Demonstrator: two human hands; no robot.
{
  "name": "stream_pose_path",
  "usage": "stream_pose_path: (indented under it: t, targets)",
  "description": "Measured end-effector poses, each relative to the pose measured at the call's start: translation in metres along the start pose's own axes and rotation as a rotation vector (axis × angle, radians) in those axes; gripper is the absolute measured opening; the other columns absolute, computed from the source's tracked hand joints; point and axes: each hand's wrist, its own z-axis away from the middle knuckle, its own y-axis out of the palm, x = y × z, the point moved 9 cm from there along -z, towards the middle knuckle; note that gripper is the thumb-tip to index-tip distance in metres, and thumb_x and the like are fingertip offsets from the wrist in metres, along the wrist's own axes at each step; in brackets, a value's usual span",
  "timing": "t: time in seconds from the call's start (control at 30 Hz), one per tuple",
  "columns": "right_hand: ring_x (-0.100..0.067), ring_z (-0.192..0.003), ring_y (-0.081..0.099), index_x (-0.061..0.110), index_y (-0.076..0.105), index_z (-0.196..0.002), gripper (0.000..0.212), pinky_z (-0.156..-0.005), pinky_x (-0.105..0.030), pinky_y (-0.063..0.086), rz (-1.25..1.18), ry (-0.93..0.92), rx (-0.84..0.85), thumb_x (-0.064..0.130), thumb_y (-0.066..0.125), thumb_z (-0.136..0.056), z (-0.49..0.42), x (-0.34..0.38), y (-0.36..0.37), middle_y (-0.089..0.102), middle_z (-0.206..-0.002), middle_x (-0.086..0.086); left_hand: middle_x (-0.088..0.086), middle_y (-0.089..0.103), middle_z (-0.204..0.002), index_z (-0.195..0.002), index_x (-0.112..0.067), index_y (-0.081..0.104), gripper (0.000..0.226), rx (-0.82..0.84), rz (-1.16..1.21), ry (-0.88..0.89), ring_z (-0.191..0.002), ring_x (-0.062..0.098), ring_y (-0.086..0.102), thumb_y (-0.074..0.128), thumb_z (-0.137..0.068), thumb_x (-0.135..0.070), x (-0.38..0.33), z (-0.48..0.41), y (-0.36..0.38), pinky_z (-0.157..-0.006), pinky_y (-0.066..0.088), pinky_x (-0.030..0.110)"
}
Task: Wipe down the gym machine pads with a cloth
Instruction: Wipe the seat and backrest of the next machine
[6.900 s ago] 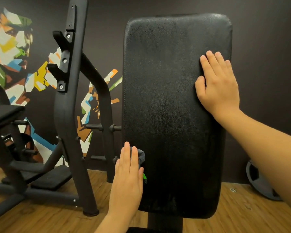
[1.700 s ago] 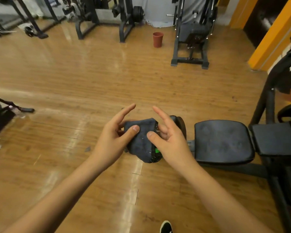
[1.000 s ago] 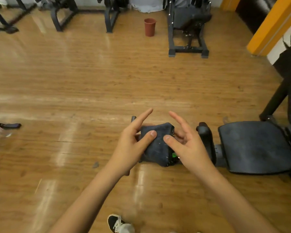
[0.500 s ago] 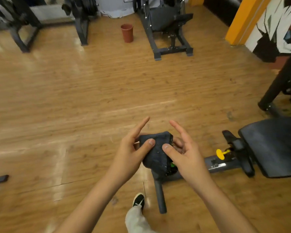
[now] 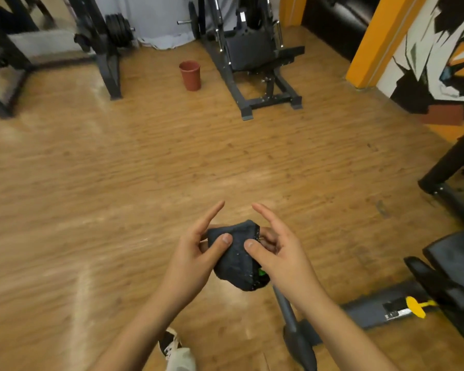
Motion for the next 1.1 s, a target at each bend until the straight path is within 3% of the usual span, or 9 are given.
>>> stream_pose_path:
  t: [0.1, 0.2, 0.33, 0.47, 0.53, 0.7, 0.83, 0.97, 1.1]
  targets:
    - [-0.008, -0.091, 0.072, 0.038, 0.047, -0.145, 0.064, -0.080, -0.025, 0.057, -0.030, 0.006, -0.051, -0.002, 0.061, -0.098, -0.070, 0.011, 0.031, 0.075, -0.089, 0.008, 0.006, 0.075, -0.108, -0.140, -0.041, 0.049, 0.056, 0.058, -0.011, 0.013, -0.094, 0.023, 0.075, 0.063, -0.098, -0.006, -0.006, -0.068, -0.048, -0.076, 0.062, 0.033]
    - [-0.006, -0.085, 0.068, 0.034, 0.049, -0.144, 0.063, -0.078, -0.023, 0.056, -0.056, 0.016, -0.140, -0.005, 0.063, -0.096, -0.141, 0.020, 0.058, 0.071, -0.079, 0.010, 0.002, 0.076, -0.106, -0.140, -0.041, 0.049, 0.054, 0.144, -0.028, 0.002, -0.095, 0.020, 0.075, 0.063, -0.099, -0.009, -0.012, -0.143, -0.094, -0.074, 0.061, 0.032]
    - [-0.024, -0.098, 0.071, 0.033, 0.051, -0.143, 0.062, -0.087, -0.031, 0.059, -0.096, 0.029, -0.248, -0.004, 0.065, -0.095, -0.233, 0.036, 0.086, 0.071, -0.100, -0.015, 0.000, 0.076, -0.107, -0.141, -0.041, 0.049, 0.053, 0.226, -0.046, -0.017, -0.099, 0.018, 0.074, 0.063, -0.100, -0.011, -0.022, -0.242, -0.143, -0.081, 0.061, 0.034]
    - [-0.016, -0.087, 0.068, 0.037, 0.051, -0.139, 0.062, -0.077, -0.025, 0.057, -0.100, 0.026, -0.323, -0.004, 0.064, -0.095, -0.333, 0.056, 0.096, 0.064, -0.100, -0.027, 0.002, 0.076, -0.107, -0.138, -0.041, 0.050, 0.052, 0.267, -0.055, -0.001, -0.096, 0.017, 0.074, 0.062, -0.100, -0.008, -0.038, -0.345, -0.176, -0.077, 0.059, 0.029]
    - [-0.015, -0.082, 0.064, 0.041, 0.051, -0.138, 0.063, -0.076, -0.026, 0.054, -0.078, 0.008, -0.336, -0.004, 0.063, -0.095, -0.392, 0.066, 0.097, 0.062, -0.088, -0.024, 0.003, 0.075, -0.108, -0.139, -0.039, 0.052, 0.052, 0.268, -0.057, 0.015, -0.095, 0.017, 0.075, 0.062, -0.099, -0.007, -0.046, -0.402, -0.192, -0.075, 0.059, 0.028]
    - [-0.004, -0.073, 0.061, 0.040, 0.045, -0.142, 0.066, -0.073, -0.022, 0.053, -0.016, -0.034, -0.292, -0.004, 0.062, -0.095, -0.563, 0.100, 0.101, 0.066, -0.073, 0.008, -0.001, 0.073, -0.102, -0.136, -0.041, 0.052, 0.053, 0.203, -0.091, 0.058, -0.091, 0.012, 0.074, 0.064, -0.098, -0.006, -0.070, -0.560, -0.243, -0.073, 0.058, 0.024]
    - [-0.002, -0.075, 0.062, 0.038, 0.045, -0.148, 0.068, -0.076, -0.024, 0.054, 0.037, -0.044, -0.237, 0.000, 0.065, -0.095, -0.699, 0.138, 0.116, 0.065, -0.072, 0.005, -0.004, 0.075, -0.100, -0.136, -0.041, 0.052, 0.054, 0.131, -0.117, 0.067, -0.093, 0.009, 0.073, 0.065, -0.097, -0.006, -0.096, -0.680, -0.297, -0.075, 0.059, 0.025]
    - [0.002, -0.068, 0.054, 0.033, 0.045, -0.149, 0.066, -0.072, -0.019, 0.051, 0.067, -0.050, -0.170, 0.000, 0.064, -0.096, -0.828, 0.167, 0.139, 0.052, -0.062, 0.018, -0.006, 0.076, -0.101, -0.137, -0.038, 0.054, 0.052, 0.061, -0.118, 0.068, -0.094, 0.009, 0.073, 0.065, -0.097, -0.005, -0.115, -0.791, -0.357, -0.077, 0.059, 0.025]
    - [0.002, -0.068, 0.059, 0.034, 0.045, -0.148, 0.066, -0.068, -0.015, 0.048, 0.062, -0.056, -0.141, -0.001, 0.064, -0.096, -0.959, 0.185, 0.168, 0.058, -0.062, 0.021, -0.013, 0.074, -0.102, -0.138, -0.035, 0.054, 0.051, 0.034, -0.126, 0.063, -0.090, 0.006, 0.072, 0.066, -0.097, -0.006, -0.122, -0.910, -0.417, -0.074, 0.058, 0.023]
